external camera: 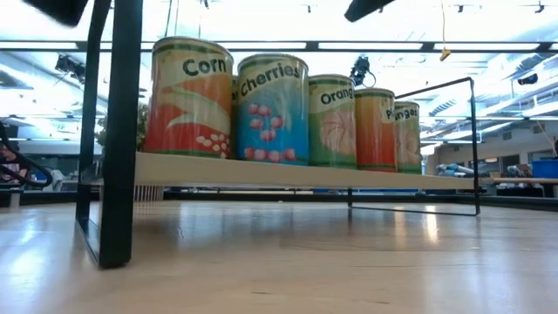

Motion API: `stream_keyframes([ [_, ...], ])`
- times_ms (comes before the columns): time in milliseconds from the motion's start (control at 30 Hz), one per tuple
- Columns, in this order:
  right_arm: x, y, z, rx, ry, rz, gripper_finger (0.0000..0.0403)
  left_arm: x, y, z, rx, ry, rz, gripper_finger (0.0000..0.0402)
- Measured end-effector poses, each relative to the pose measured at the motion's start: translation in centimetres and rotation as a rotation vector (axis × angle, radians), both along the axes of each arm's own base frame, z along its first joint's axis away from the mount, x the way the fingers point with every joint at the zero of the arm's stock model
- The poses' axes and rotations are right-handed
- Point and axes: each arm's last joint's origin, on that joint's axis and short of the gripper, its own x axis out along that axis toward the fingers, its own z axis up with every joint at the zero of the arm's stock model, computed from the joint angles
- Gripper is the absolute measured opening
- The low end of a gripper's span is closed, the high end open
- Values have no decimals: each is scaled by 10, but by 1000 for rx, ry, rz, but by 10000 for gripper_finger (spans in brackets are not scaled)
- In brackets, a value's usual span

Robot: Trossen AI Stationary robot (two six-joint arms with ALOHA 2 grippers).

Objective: Pick and place cans onto a shelf
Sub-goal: Return to Home Position

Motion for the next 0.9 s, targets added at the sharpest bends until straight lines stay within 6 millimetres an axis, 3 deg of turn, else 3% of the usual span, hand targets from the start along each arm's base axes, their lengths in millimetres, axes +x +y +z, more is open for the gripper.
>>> stream_keyframes([
  [267, -16, 1, 19, 30, -37, 25, 346, -18, 7, 17, -78, 92, -220, 355],
  [567, -33, -1, 33, 74, -48, 66, 346, -26, 18, 33, -71, 40, -215, 355],
  [900, -64, -19, 9, 151, -113, 42, 346, -43, 52, 65, 30, -121, -171, 355],
])
